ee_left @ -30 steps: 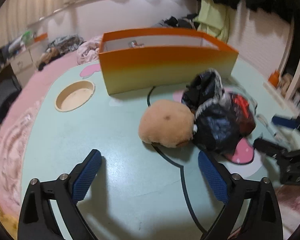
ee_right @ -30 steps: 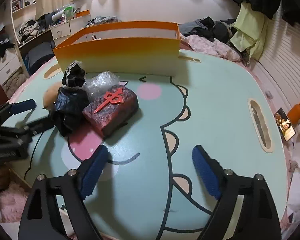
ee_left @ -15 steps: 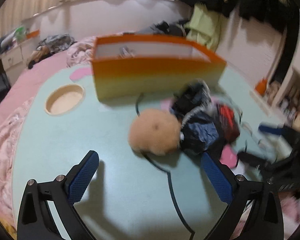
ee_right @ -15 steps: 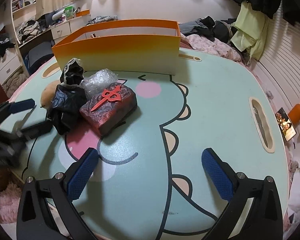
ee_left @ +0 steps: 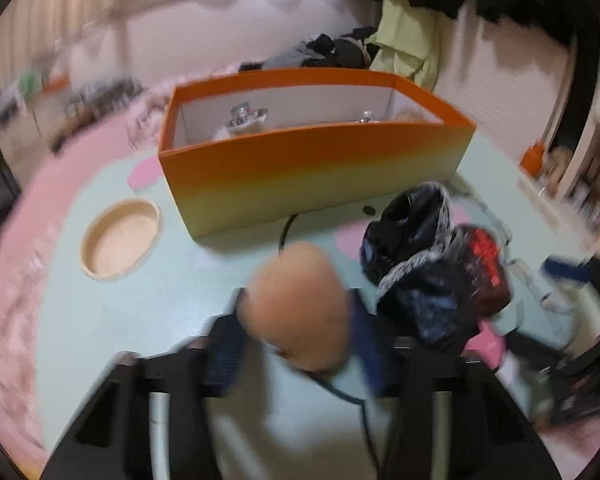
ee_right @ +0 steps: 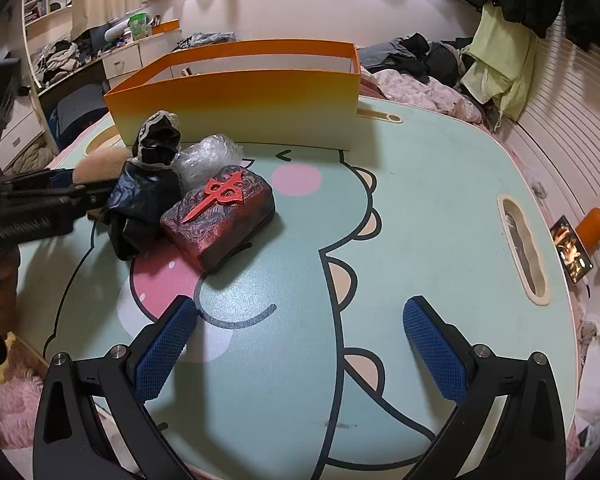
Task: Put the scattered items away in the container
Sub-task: 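Grasp the tan bear plush with the left gripper while the right gripper grasps the red mahjong tile, then carry the plush and mahjong tile over the box and open both grippers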
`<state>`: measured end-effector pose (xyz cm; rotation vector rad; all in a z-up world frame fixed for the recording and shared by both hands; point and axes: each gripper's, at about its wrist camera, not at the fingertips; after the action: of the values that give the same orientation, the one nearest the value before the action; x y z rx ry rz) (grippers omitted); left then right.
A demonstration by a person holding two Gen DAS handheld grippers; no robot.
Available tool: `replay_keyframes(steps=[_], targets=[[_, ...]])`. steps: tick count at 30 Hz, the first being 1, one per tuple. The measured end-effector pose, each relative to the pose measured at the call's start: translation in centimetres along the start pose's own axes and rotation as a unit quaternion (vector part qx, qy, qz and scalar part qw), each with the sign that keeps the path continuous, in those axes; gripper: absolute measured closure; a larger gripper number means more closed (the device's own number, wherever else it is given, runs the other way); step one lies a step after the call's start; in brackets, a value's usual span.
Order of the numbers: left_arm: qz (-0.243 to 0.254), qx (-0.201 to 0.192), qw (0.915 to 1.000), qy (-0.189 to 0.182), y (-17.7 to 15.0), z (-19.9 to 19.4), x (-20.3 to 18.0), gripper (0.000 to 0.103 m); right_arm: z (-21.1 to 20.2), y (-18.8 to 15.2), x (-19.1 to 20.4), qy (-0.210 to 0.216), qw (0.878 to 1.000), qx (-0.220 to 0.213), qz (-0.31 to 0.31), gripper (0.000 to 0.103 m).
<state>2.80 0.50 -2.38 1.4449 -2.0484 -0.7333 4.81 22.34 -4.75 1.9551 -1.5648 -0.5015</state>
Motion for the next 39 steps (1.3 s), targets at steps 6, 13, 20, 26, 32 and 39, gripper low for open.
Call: replay_keyframes(steps=[6,13,20,26,32,39], targets=[[-0.007,-0.011,0.9999,0.002,-1.7,-1.3,0.2,0.065,-0.1,0.4,-0.1,0.002,1.000,0.005,0.002,0.000],[-0.002,-0.012,0.9998,0.014,-2.0,-1.4,-0.1,0.064,-0.3,2.9,-0.1,0.049,0.998,-0.008,0.035,0.000],[-0.005,-0.015,0.9998,0.012,-2.2,-1.3,0.1,0.064,1.7,5.0,1.0,0.069,0.996,0.006,0.057,0.015],[-0.006,-0.016,0.9998,0.012,-2.2,-1.2,0.1,0.064,2.0,3.9,2.3,0.011,1.000,-0.012,0.011,0.058],[-0.008,-0.016,0.9998,0.011,-2.1,-1.2,0.2,0.064,1.2,2.4,2.4,-0.004,0.999,-0.038,-0.012,0.062],[-0.014,-0.018,0.9997,0.008,-1.7,-1.3,0.3,0.065,0.1,2.6,2.3,0.020,0.997,-0.067,-0.008,0.062]])
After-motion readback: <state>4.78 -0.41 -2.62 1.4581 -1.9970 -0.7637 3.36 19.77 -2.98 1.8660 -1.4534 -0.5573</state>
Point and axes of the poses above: each gripper's, at about its wrist camera, not at the fingertips, and z roughly the way its jaws point, x to its left, y to its top, and after that the axes turned 8 degrees about z, right-handed
